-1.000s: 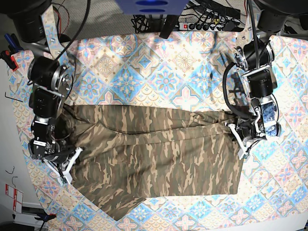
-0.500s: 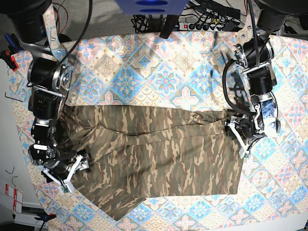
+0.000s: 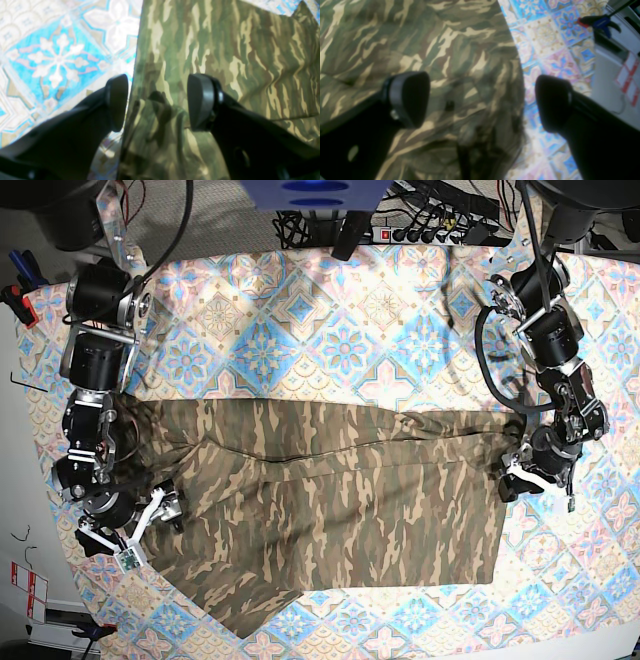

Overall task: Fold the T-shirt properly
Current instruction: 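Lower the folded edge onto the shirt and open both grippers, then grasp the folded edge again with both grippers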

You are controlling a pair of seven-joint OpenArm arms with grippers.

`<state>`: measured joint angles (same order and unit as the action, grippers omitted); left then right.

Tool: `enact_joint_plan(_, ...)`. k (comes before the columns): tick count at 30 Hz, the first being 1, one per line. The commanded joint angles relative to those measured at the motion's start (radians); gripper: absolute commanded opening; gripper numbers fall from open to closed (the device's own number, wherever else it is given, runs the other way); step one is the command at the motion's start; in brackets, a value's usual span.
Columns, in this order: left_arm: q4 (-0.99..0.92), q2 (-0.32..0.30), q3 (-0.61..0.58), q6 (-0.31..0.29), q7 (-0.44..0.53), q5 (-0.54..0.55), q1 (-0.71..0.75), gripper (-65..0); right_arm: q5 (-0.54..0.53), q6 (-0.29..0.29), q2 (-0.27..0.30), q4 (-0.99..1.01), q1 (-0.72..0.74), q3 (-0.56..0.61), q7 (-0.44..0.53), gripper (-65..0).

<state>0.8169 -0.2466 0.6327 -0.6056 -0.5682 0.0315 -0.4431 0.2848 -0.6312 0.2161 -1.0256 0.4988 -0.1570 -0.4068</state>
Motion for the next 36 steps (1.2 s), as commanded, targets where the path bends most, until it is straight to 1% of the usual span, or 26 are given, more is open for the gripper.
enact_joint_plan(1, 0.017, -0.012, 0.000, -0.007, 0.029, 0.023, -0.033, -28.2, -0.017, 0.003, 0.013, -0.037, 0.028, -0.002, 0.033, 0.0)
enact_joint_plan(3, 0.017, -0.013, 0.002, -0.006, 0.053, 0.025, -0.035, -28.2, -0.017, 0.003, 0.013, -0.061, 0.007, -0.002, 0.033, 0.0)
enact_joint_plan(6, 0.015, -0.012, 0.020, -0.010, 0.150, 0.018, -0.036, -28.2, -0.017, 0.003, 0.013, -0.104, -0.024, -0.002, 0.032, 0.0)
enact_joint_plan(9, 0.019, -0.012, -0.034, -0.014, 0.155, 0.015, -0.029, -28.9, -0.017, 0.003, 0.013, -0.157, -0.044, -0.002, 0.018, 0.0)
enact_joint_plan(10, 0.020, -0.013, -0.050, -0.015, 0.155, 0.015, -0.024, -28.9, -0.017, 0.003, 0.013, -0.177, -0.053, -0.008, -0.002, 0.0)
enact_joint_plan(12, 0.037, -0.013, -0.069, -0.015, 0.145, 0.015, 0.011, -28.9, -0.017, 0.003, 0.013, -0.216, -0.070, -0.042, -0.068, 0.0)
enact_joint_plan(16, 0.172, -0.013, -0.070, -0.021, 0.084, 0.015, 0.117, -29.0, -0.017, 0.003, 0.013, -0.244, -0.068, -0.117, -0.197, 0.0)
enact_joint_plan(19, 0.255, -0.013, -0.070, -0.081, 0.046, 0.014, 0.178, -28.7, -0.017, 0.000, 0.013, -0.244, -0.068, -0.174, -0.306, 0.0)
enact_joint_plan(20, 0.267, -0.015, -0.070, -0.092, 0.030, 0.012, 0.191, -28.6, -0.019, -0.002, 0.013, -0.244, -0.068, -0.195, -0.337, 0.0)
enact_joint_plan(22, 0.272, -0.032, -0.070, -0.093, -0.003, -0.009, 0.195, -28.6, -0.022, -0.006, 0.013, -0.244, -0.068, -0.232, -0.380, 0.0)
enact_joint_plan(24, 0.267, -0.041, -0.070, -0.093, -0.026, -0.029, 0.195, -28.9, -0.022, -0.037, 0.013, -0.246, -0.068, -0.260, -0.419, 0.0)
enact_joint_plan(25, 0.267, -0.043, -0.070, -0.093, -0.032, -0.035, 0.198, -28.9, -0.022, -0.062, 0.013, -0.253, -0.070, -0.286, -0.453, 0.0)
enact_joint_plan(27, 0.267, -0.049, -0.070, -0.093, -0.039, -0.040, 0.198, -28.9, -0.022, -0.067, 0.007, -0.286, -0.088, -0.349, -0.533, 0.0)
enact_joint_plan(29, 0.267, -0.050, -0.070, -0.093, -0.039, -0.040, 0.201, -28.9, -0.023, -0.067, -0.019, -0.333, -0.125, -0.396, -0.582, 0.0)
enact_joint_plan(31, 0.267, -0.050, -0.070, -0.093, -0.039, -0.048, 0.212, -28.9, -0.023, -0.067, -0.047, -0.387, -0.171, -0.422, -0.607, 0.0)
enact_joint_plan(36, 0.267, -0.040, -0.070, -0.093, -0.039, -0.137, 0.212, -28.7, -0.023, -0.067, -0.109, -0.431, -0.280, -0.430, -0.611, 0.0)
